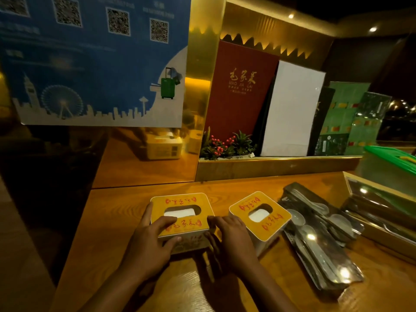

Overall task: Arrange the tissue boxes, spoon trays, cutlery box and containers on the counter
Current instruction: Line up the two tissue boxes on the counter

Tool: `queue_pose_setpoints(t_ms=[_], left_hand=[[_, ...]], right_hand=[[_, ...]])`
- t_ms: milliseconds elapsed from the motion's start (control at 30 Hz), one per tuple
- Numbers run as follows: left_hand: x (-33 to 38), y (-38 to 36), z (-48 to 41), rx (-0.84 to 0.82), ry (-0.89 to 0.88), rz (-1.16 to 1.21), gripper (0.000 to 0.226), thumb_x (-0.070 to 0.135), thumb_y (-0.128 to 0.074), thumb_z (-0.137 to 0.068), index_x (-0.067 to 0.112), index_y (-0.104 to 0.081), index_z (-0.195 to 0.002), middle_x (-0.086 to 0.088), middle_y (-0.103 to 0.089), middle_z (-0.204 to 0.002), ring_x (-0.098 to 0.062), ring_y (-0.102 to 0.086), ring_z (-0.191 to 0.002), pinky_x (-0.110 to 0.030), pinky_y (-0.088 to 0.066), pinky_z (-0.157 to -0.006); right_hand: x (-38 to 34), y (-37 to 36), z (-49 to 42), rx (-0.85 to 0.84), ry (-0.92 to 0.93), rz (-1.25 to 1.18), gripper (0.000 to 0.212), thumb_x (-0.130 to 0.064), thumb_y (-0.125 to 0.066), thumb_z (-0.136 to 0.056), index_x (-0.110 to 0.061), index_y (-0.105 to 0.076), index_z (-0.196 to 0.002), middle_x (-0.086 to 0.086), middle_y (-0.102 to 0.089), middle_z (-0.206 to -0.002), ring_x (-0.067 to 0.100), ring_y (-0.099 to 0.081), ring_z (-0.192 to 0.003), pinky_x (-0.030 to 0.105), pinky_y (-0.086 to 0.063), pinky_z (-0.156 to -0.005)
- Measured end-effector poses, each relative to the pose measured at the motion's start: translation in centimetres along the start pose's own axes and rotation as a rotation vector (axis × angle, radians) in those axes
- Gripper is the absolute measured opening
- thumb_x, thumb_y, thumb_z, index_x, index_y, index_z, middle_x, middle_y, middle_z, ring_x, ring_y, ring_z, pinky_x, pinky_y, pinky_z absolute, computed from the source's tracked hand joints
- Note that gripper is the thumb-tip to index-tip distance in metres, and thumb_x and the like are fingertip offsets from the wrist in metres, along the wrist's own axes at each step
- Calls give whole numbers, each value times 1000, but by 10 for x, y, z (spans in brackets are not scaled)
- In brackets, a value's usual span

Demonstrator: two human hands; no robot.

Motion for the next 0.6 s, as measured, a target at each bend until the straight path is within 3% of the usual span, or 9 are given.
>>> queue_pose_setpoints(t_ms=[167,300,367,467,533,600], left_hand=[[2,-1,0,13,-12,-84,51,34,-85,-74,54,-58,-111,8,-9,-166,-33,-36,-143,-43,-57,-93],[32,-3,-2,62,-109,-292,65,45,-81,-70,46,-55,-129,-1,-10,-165,-32,-4,-153,-60,-28,-115],[59,-10,-2,64,-174,-304,61,46,-77,-73,46,-54,-130,-1,-11,-167,-27,4,-154,-57,-19,-117],[99,-42,4,-11,-264,-296,60,51,-69,-78,42,-53,-136,4,-13,-167,-22,1,-155,-57,-24,-119],[120,-72,9,-101,-281,-324,65,56,-63,-81,42,-45,-142,9,-9,-167,-20,0,-154,-53,-20,-122],[133,-98,10,-150,-271,-354,69,59,-59,-84,43,-35,-147,15,-1,-165,-18,5,-154,-49,-7,-124]], right_hand=[[17,19,-2,-78,15,-8,56,-42,-55,-92,-34,-40,-145,-5,-41,-147,16,-35,-133,41,-39,-107],[94,73,-7,34,-165,-29,59,-40,-62,-83,-33,-47,-140,1,-39,-148,22,-37,-134,45,-44,-103],[141,86,-8,-63,-285,128,75,-44,-70,-77,-35,-39,-145,6,-35,-152,29,-34,-137,49,-39,-107],[185,86,-6,-294,-297,287,99,-61,-70,-65,-30,-30,-151,10,-34,-153,33,-26,-142,50,-21,-116],[196,82,-1,-348,-277,228,88,-63,-69,-65,-35,-37,-143,4,-44,-146,31,-33,-139,52,-26,-112],[201,80,3,-315,-278,139,79,-60,-72,-67,-41,-42,-137,0,-49,-137,29,-40,-132,48,-38,-105]])
Point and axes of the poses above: each hand's wrist, its own z-axis away from the middle knuckle, its own y-axis out of the back of the hand, x = y × z, the point moved 10 cm from there along -z, towards the middle knuckle
